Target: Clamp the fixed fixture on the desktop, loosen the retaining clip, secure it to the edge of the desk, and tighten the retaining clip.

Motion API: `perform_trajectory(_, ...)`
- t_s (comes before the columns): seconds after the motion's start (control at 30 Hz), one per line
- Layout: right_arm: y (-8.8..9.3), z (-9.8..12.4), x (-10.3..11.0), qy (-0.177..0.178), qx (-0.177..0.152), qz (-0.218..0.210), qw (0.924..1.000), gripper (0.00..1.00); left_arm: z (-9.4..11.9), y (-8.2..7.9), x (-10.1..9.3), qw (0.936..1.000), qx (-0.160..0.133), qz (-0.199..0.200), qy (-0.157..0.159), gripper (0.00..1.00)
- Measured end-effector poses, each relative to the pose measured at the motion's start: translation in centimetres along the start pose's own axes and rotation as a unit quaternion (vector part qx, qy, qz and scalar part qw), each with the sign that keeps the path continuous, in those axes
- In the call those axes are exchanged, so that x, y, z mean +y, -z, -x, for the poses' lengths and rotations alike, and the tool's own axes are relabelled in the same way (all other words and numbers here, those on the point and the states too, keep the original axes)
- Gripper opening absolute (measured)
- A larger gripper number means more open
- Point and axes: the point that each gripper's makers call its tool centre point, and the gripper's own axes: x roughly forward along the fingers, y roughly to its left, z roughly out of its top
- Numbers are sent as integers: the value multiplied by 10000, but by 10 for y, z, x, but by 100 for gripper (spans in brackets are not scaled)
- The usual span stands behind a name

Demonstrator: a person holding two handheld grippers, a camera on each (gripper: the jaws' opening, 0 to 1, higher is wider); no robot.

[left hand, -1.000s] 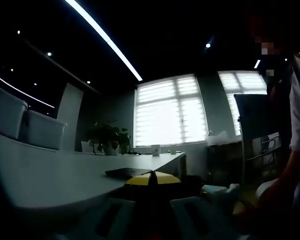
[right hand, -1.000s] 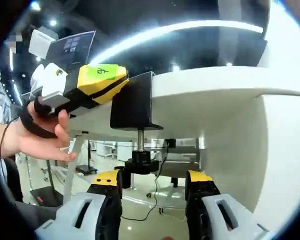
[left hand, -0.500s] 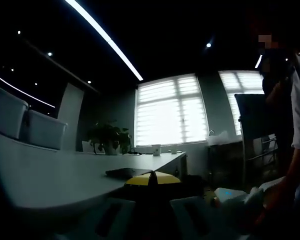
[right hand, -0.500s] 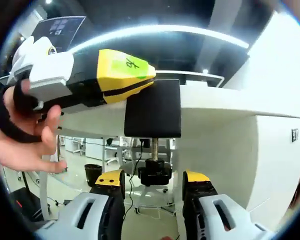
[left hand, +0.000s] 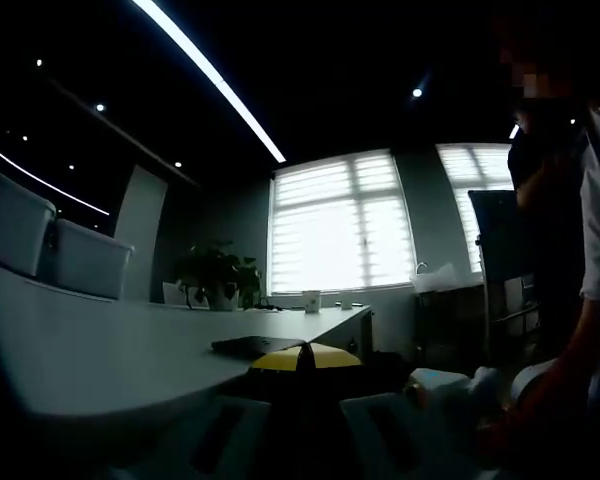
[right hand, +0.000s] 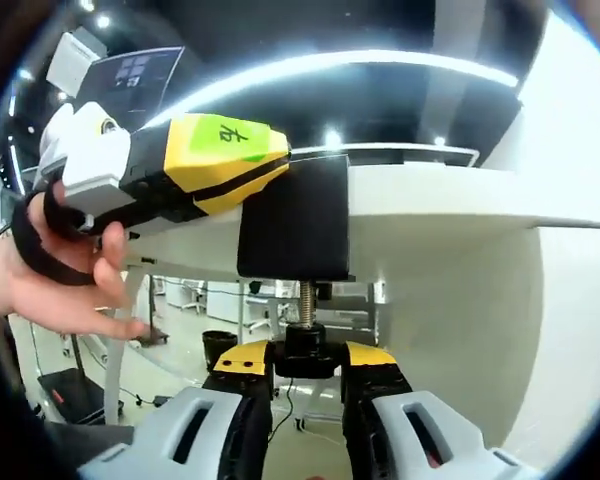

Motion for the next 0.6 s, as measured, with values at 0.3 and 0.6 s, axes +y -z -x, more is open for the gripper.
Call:
perform_trajectory(0.3, 2, -5, 4, -1264, -24, -250, 9917, 25, -1, 0, 0, 10000, -2, -6, 0, 1)
perform_trajectory(0.6, 0, -1, 10, -1792, 69, -324, 9833, 25, -1, 1, 0, 10000, -7, -23, 6, 1)
